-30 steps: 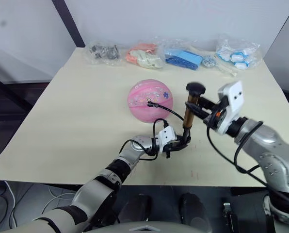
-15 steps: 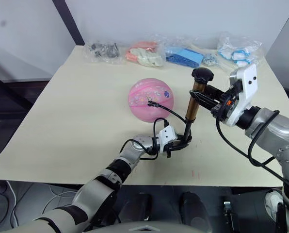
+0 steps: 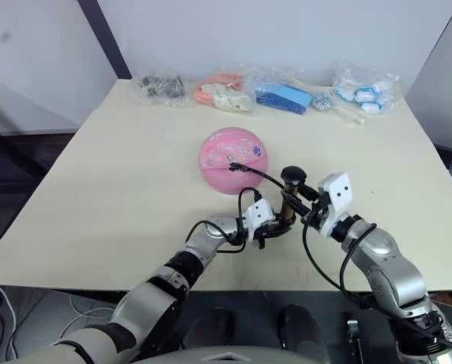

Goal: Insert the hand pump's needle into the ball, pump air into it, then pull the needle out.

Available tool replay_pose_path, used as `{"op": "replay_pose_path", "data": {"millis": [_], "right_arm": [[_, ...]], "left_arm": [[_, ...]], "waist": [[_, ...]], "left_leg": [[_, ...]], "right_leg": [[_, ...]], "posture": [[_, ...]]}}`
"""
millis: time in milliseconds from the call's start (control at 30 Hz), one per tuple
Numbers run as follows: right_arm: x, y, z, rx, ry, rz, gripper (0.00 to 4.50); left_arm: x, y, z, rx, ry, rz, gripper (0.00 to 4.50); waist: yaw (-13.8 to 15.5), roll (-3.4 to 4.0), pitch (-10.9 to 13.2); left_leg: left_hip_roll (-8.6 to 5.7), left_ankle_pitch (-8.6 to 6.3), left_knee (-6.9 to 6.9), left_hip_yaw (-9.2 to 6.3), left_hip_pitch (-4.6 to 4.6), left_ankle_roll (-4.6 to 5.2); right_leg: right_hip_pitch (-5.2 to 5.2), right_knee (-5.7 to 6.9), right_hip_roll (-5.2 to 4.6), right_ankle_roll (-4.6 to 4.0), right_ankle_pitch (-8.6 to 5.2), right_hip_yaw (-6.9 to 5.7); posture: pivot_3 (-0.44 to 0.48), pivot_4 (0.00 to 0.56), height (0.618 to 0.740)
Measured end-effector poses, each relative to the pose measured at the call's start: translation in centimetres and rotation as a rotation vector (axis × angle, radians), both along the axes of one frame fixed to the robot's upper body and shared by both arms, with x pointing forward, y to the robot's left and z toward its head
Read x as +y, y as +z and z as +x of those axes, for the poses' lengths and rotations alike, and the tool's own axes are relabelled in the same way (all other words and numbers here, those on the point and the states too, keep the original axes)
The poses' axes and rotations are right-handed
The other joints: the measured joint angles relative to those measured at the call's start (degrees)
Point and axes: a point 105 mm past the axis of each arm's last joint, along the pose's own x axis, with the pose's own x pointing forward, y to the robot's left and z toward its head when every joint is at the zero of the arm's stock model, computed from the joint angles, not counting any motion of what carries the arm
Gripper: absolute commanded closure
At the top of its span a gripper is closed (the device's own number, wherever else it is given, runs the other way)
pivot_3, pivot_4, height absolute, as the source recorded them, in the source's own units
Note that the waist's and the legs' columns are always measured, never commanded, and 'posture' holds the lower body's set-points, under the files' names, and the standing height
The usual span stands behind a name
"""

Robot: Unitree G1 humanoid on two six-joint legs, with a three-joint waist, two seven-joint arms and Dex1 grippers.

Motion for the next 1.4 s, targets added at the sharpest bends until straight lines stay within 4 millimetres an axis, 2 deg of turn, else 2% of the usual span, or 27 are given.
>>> {"op": "replay_pose_path", "data": {"millis": [100, 300, 367, 500, 667, 733, 900, 967, 1033, 1133, 1167, 1267, 1400], "right_arm": [[-0.2, 0.2, 0.1, -0.002, 0.000, -0.003, 3.44], [-0.7, 2.0, 0.4, 0.024, 0.010, -0.013, 3.44], [-1.2, 3.9, 0.6, 0.026, 0.013, -0.002, 3.44], [-1.5, 9.7, 0.3, -0.084, 0.048, 0.043, 3.44], [-2.2, 13.7, -0.4, -0.141, 0.062, 0.060, 3.44], [-2.2, 14.2, -0.6, -0.129, 0.070, 0.053, 3.44], [-2.2, 14.3, -0.5, -0.116, 0.061, 0.055, 3.44], [-2.5, 13.3, -0.3, -0.124, 0.040, 0.076, 3.44], [-2.6, 10.8, 0.0, -0.100, 0.024, 0.089, 3.44], [-2.4, 8.6, 0.5, -0.094, 0.022, 0.089, 3.44], [-2.1, 7.4, 0.7, -0.083, 0.026, 0.077, 3.44], [-1.6, 5.7, 0.9, -0.066, 0.034, 0.065, 3.44], [-1.4, 4.3, 0.9, -0.048, 0.037, 0.053, 3.44]], "left_arm": [[0.0, 0.0, 0.0, -0.001, -0.002, 0.001, 3.38], [-0.3, 0.4, 0.0, -0.013, -0.019, -0.008, 3.38], [-0.6, 0.7, 0.2, -0.024, -0.022, -0.016, 3.38], [-0.6, 0.9, 0.2, -0.027, -0.027, -0.018, 3.38], [-0.7, 0.9, 0.1, -0.030, -0.031, -0.022, 3.38], [-0.8, 1.0, 0.1, -0.035, -0.033, -0.025, 3.38], [-0.9, 1.1, 0.1, -0.040, -0.040, -0.029, 3.38], [-0.9, 1.0, 0.1, -0.035, -0.039, -0.027, 3.38], [-0.8, 0.8, 0.1, -0.028, -0.033, -0.023, 3.38], [-0.6, 0.6, 0.2, -0.024, -0.017, -0.018, 3.38], [-0.5, 0.5, 0.2, -0.021, -0.009, -0.015, 3.38], [-0.4, 0.3, 0.2, -0.016, -0.002, -0.013, 3.38], [-0.4, 0.2, 0.2, -0.014, -0.004, -0.012, 3.38]], "waist": [[0.00, 0.09, 0.05], [0.30, 0.28, 0.39], [0.34, 0.55, 0.83], [0.46, 0.55, 1.15], [0.52, 0.54, 1.17], [0.52, 0.54, 1.17], [0.62, 0.56, 1.18], [0.67, 0.38, 1.06], [0.60, 0.20, 0.79], [0.39, 0.19, 0.70], [0.30, 0.15, 0.68], [0.26, 0.01, 0.64], [0.25, 0.03, 0.62]], "left_leg": [[0.11, 0.00, -0.04, -0.10, 0.00, 0.00], [-0.09, 0.00, -0.04, -0.08, -0.18, -0.01], [-0.11, 0.01, 0.00, -0.05, -0.34, -0.01], [-0.19, 0.01, 0.05, -0.10, -0.50, -0.01], [-0.19, 0.01, 0.08, -0.12, -0.70, 0.00], [-0.18, 0.02, 0.16, -0.15, -0.92, 0.00], [-0.28, 0.02, 0.20, -0.05, -1.16, 0.01], [-0.29, 0.02, 0.21, -0.05, -1.13, 0.01], [-0.28, 0.02, 0.20, -0.03, -1.02, 0.01], [-0.25, 0.02, 0.26, 0.01, -0.83, 0.02], [-0.18, 0.02, 0.29, -0.01, -0.70, 0.02], [-0.05, 0.01, 0.21, -0.05, -0.22, 0.01], [-0.02, 0.01, 0.13, -0.04, -0.08, 0.00]], "right_leg": [[0.02, 0.00, 0.02, -0.04, -0.02, -0.10], [-0.07, -0.02, -0.02, 0.01, -0.01, -0.12], [-0.20, -0.01, -0.11, 0.24, 0.12, -0.07], [-0.30, -0.02, -0.11, 0.29, 0.16, -0.11], [-0.41, -0.03, -0.15, 0.29, 0.16, -0.13], [-0.61, -0.03, -0.15, 0.30, 0.17, -0.17], [-0.87, -0.01, -0.15, 0.40, 0.27, -0.03], [-0.81, -0.02, -0.13, 0.40, 0.26, -0.05], [-0.72, -0.02, -0.12, 0.41, 0.25, -0.04], [-0.56, -0.02, -0.12, 0.49, 0.30, 0.03], [-0.45, -0.02, -0.11, 0.45, 0.28, 0.02], [-0.06, -0.02, -0.10, 0.23, 0.14, 0.00], [0.03, -0.02, -0.11, 0.20, 0.11, 0.01]], "posture": [[0.000, 0.150, 0.740], [0.000, 0.150, 0.740], [0.000, 0.150, 0.740], [0.000, 0.150, 0.740], [0.000, 0.150, 0.740], [0.000, 0.150, 0.740], [0.000, 0.150, 0.740], [0.000, 0.150, 0.740], [0.000, 0.150, 0.740], [0.000, 0.150, 0.740], [0.000, 0.150, 0.740], [0.000, 0.150, 0.740], [0.000, 0.150, 0.740]]}}
